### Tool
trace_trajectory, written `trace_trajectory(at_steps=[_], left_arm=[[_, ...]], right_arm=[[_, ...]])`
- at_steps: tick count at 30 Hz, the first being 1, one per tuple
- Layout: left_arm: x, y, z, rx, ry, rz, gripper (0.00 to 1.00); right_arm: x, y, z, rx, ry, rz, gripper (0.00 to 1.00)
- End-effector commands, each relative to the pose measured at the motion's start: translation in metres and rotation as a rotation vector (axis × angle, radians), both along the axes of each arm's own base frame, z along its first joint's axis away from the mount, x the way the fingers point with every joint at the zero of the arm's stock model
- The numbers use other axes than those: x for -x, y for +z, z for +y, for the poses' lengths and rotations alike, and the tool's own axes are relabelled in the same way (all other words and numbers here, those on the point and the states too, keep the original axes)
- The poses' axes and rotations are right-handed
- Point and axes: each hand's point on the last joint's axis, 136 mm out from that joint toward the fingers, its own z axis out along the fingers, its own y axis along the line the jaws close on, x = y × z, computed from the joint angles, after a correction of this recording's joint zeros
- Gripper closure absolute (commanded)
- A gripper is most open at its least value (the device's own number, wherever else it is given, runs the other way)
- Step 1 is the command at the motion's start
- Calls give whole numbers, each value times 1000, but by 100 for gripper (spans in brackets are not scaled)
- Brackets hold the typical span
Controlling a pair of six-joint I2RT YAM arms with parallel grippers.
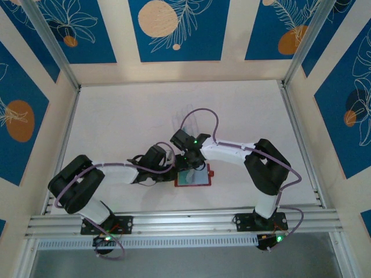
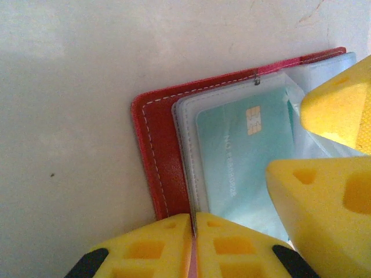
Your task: Put the credit cards into the card holder
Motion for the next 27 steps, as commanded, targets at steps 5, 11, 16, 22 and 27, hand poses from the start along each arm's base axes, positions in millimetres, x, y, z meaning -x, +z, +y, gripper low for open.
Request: trace_trajectory(at_steps=[5,11,16,22,27], left_arm=[[28,-21,23,-89,27,93,87],[23,-3,27,-64,79,66,87],[23,2,30,-64,76,54,86],[24,-2,29,-76,55,55,85],[22,-2,26,-70,37,48,85]], right_arm=[[-19,32,57,-222,12,-39,55],[-26,50,55,-204,24,-86,52],[-31,65,29,-109,-8,-149,50],[-14,75,-20,-21,-39,-174,41],[15,53,-52,19,-44,-92,42]])
